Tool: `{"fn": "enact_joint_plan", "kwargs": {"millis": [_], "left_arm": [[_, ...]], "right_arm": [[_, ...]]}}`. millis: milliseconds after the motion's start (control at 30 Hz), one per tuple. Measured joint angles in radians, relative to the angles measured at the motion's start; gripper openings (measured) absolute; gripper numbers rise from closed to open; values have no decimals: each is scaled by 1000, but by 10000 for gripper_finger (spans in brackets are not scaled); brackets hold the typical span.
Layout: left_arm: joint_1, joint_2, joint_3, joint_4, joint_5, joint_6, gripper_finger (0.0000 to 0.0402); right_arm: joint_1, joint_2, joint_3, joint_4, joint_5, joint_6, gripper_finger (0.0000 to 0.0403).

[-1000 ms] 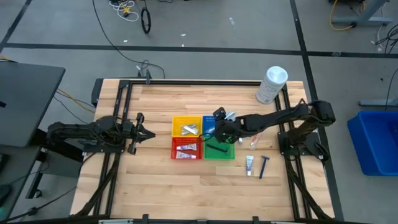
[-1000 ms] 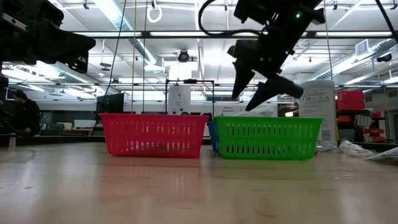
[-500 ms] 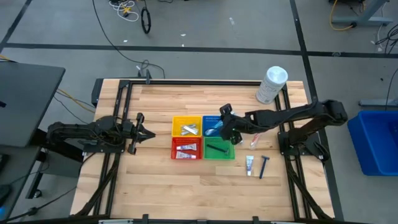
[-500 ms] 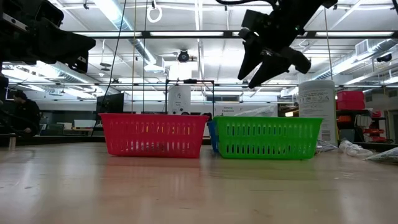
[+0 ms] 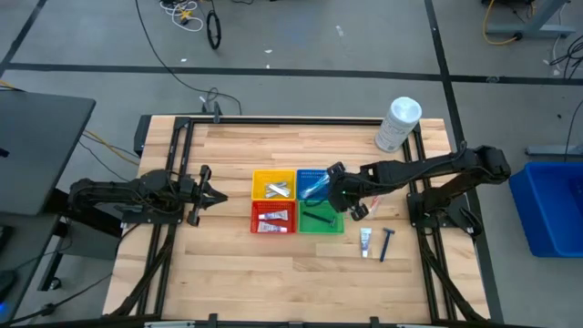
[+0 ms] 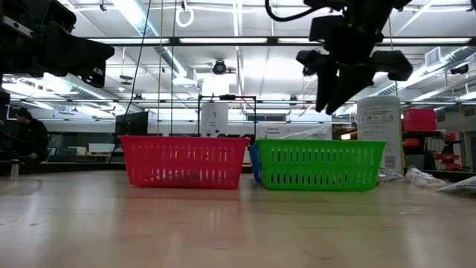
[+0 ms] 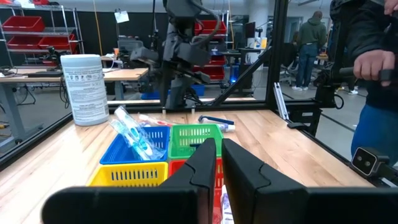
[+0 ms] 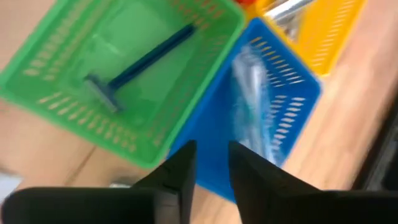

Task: Pick & Place Travel size toiletries
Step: Put the red toothbrush into the blue bin

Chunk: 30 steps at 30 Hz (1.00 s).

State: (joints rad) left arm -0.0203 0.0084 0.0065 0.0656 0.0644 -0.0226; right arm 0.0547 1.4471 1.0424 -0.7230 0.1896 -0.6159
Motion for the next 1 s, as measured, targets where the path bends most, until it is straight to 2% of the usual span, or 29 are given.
{"fn": "enact_joint_plan", "kwargs": {"millis": [200, 400, 600, 1000], "left_arm": [[0, 0, 0, 0, 0, 0, 32], [0, 0, 0, 0, 0, 0, 32], [0, 0, 0, 0, 0, 0, 32], [0, 0, 0, 0, 0, 0, 32]], "right_arm": [[0, 0, 0, -43, -11, 2, 65], [0, -15, 0, -71, -21, 5, 47], [-2, -137, 0, -78, -36, 29, 44], [-36, -320, 0, -107, -36, 273, 39]]}}
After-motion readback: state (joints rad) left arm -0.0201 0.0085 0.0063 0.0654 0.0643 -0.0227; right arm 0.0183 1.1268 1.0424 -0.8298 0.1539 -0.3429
